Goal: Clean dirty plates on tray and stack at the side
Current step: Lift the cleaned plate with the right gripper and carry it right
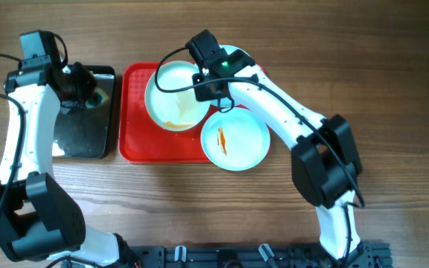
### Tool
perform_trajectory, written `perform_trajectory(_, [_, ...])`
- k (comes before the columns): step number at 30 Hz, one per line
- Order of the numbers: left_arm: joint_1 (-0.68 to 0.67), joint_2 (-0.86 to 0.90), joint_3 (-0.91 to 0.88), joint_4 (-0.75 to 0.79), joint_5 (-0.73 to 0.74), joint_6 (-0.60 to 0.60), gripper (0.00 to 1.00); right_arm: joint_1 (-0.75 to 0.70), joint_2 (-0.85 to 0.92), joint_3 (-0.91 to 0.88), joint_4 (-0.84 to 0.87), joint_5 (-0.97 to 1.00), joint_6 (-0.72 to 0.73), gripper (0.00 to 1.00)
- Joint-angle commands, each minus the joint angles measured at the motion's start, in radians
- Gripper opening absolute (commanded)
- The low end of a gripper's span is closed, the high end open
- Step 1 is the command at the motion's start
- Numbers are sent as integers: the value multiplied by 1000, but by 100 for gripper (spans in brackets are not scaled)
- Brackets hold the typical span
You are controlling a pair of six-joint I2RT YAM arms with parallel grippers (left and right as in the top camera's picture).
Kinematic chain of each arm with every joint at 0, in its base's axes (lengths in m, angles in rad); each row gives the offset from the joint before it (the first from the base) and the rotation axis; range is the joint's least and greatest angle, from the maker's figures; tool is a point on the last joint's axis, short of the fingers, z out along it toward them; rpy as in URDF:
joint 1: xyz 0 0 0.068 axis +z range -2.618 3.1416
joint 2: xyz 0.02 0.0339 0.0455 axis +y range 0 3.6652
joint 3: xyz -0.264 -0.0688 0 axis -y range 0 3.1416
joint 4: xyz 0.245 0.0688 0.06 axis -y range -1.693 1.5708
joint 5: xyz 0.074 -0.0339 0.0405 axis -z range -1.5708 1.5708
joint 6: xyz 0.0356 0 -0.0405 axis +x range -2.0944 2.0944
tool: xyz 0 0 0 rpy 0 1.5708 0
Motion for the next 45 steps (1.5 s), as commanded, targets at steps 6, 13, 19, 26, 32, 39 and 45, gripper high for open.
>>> perform_trajectory(6, [3, 0, 6, -1, -20, -16, 4, 135, -33, 20, 35, 443, -173, 4])
perform_trajectory(13, [3, 0, 6, -1, -19, -16, 4, 219, -33, 21, 119, 729, -250, 4])
perform_trajectory(19, [3, 0, 6, -1, -19, -17, 4, 272, -33, 21, 188, 1019, -275, 4])
perform_trajectory(26, [3, 0, 6, -2, -19, -17, 4, 313, -81, 20, 269, 1128, -353, 4])
perform_trajectory(32, [3, 0, 6, -2, -20, -17, 4, 338, -116, 20, 283, 1126, -352, 4])
perform_trajectory(39, [3, 0, 6, -4, -19, -17, 4, 343, -116, 20, 277, 1110, -359, 4])
perform_trajectory(45, [3, 0, 6, -3, -20, -17, 4, 345, -129, 20, 248, 1024, -347, 4])
